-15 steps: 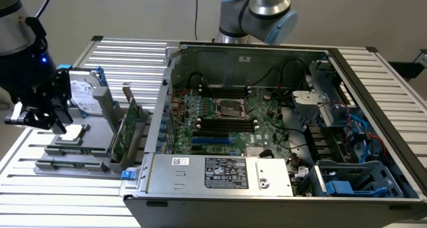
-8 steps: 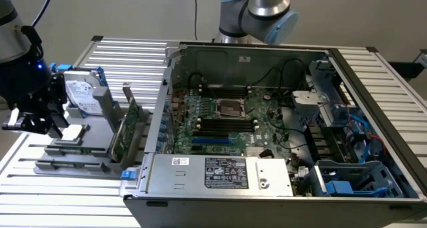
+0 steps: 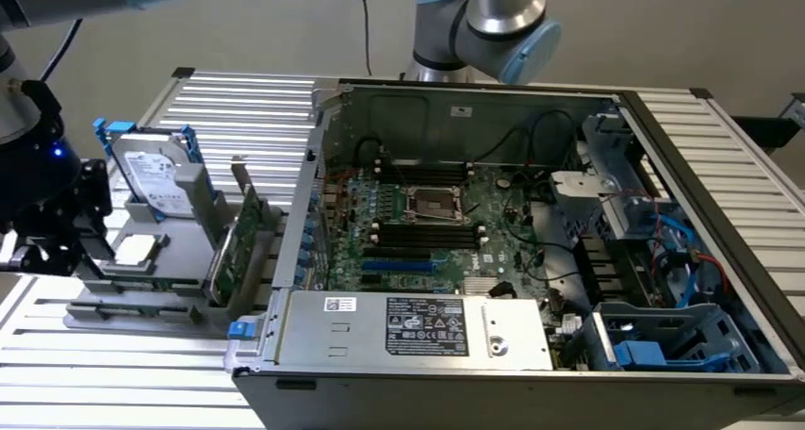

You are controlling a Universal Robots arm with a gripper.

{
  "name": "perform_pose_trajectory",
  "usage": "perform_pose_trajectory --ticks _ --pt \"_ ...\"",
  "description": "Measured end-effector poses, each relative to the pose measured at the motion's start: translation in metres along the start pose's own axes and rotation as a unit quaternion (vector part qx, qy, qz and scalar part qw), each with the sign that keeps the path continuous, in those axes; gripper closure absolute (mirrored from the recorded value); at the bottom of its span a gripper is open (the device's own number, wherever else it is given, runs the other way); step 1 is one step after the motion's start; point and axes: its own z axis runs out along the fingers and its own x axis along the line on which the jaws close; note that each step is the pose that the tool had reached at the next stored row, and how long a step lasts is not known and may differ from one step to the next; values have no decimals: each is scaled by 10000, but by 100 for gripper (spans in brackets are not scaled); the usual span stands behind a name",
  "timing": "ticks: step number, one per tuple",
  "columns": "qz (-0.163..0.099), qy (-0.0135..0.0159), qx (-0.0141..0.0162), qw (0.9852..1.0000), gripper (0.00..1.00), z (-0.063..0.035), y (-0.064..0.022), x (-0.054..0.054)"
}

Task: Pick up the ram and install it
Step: 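Pick up the ram and move it above insertion slot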

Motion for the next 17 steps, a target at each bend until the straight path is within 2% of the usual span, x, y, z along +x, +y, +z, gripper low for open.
perform_pose_trajectory --ticks 3,11,14,17 --pt "-24 -4 -22 10000 67 56 -2 79" --pt "-247 5 -19 9997 67 201 -22 111" --pt "-298 9 -19 9996 67 252 -60 110" --pt "-305 8 -17 9995 67 306 -148 109"
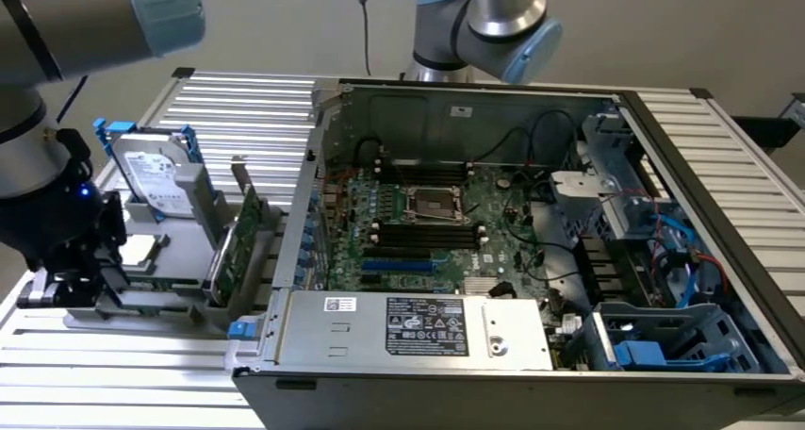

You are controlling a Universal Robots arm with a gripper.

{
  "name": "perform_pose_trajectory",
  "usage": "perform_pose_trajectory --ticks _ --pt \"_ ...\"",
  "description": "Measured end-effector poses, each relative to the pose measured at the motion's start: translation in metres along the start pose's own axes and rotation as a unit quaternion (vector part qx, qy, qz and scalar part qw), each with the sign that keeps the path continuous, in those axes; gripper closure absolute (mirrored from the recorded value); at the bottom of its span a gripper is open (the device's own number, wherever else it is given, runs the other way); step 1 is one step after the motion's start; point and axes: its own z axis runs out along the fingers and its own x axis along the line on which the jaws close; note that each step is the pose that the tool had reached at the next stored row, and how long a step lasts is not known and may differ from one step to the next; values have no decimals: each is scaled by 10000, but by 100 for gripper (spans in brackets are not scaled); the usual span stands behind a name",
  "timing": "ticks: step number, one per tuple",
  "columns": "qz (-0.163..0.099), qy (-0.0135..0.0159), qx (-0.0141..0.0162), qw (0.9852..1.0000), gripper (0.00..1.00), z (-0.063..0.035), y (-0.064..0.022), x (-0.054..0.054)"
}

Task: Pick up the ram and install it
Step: 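Pick up the ram and move it above insertion slot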

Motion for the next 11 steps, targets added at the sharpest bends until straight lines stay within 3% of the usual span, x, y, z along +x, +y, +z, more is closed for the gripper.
perform_pose_trajectory --ticks 3,11 --pt "3 -1 1 10000 67 52 -64 3" --pt "32 -2 -1 10000 67 196 -74 -5"
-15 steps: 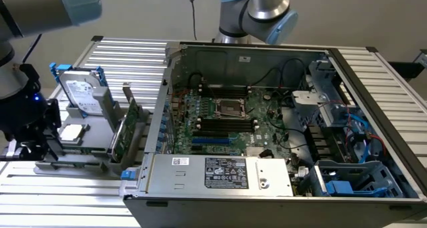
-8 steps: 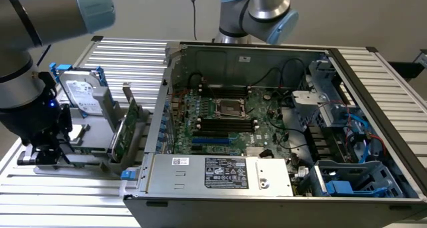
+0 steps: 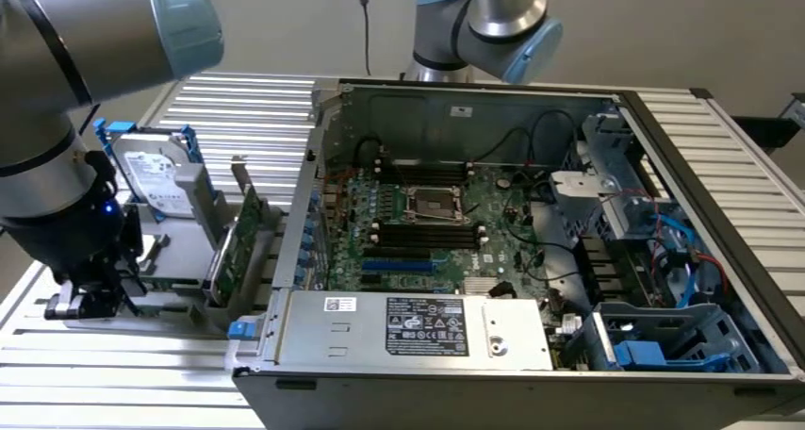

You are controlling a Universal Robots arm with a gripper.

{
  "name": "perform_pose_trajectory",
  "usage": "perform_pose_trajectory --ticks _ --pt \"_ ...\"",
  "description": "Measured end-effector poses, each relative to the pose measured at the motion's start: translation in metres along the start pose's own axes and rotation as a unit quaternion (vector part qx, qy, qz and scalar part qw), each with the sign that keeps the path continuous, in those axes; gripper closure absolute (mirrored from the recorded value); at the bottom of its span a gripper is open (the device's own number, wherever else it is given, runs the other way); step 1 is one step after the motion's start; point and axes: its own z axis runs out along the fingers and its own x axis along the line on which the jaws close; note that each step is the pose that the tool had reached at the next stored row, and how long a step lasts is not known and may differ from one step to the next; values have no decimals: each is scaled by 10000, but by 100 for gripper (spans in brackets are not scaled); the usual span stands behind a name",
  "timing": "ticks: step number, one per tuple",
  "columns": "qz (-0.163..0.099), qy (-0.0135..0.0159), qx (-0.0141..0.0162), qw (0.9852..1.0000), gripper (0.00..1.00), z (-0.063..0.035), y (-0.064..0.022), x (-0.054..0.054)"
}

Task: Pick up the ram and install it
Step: 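Pick up the ram and move it above insertion slot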

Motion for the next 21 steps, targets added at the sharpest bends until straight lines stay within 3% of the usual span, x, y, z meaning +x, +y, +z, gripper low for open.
perform_pose_trajectory --ticks 21 --pt "183 -28 -4 9998 67 272 74 -83"
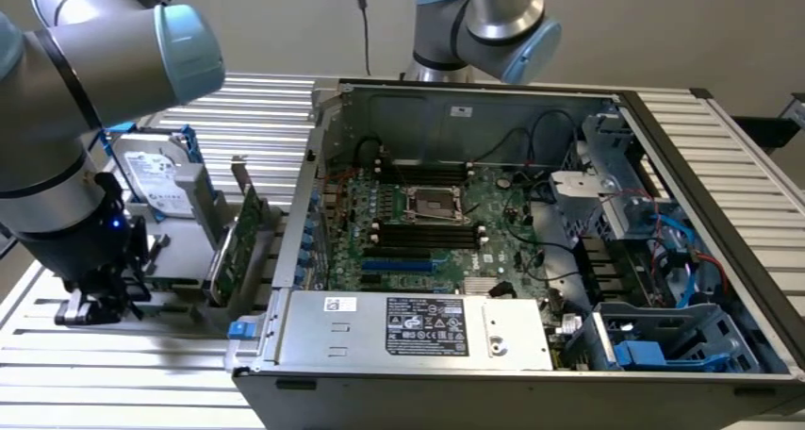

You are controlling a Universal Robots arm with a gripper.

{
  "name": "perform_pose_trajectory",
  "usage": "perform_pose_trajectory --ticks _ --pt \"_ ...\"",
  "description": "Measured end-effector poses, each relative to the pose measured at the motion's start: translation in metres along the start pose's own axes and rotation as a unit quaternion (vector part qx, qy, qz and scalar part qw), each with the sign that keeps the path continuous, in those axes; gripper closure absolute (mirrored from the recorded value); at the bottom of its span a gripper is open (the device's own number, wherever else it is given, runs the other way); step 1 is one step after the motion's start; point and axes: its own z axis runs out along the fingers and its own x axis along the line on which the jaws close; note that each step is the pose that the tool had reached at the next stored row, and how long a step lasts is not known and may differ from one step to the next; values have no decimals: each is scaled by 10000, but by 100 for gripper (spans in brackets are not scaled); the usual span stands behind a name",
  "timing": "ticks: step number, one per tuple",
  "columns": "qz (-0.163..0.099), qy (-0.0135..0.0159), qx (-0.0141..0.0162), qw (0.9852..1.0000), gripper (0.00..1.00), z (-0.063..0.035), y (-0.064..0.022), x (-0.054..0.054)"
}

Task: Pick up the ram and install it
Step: 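Pick up the ram and move it above insertion slot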

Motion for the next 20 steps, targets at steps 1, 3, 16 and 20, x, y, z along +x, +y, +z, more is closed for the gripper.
perform_pose_trajectory --ticks 1,3,16,20 --pt "0 -8 0 10000 67 12 0 -1" --pt "-1 -27 0 10000 67 34 -1 -3" --pt "3 -121 -29 9999 86 61 -3 -5" --pt "4 -124 -44 9999 86 63 -3 -5"
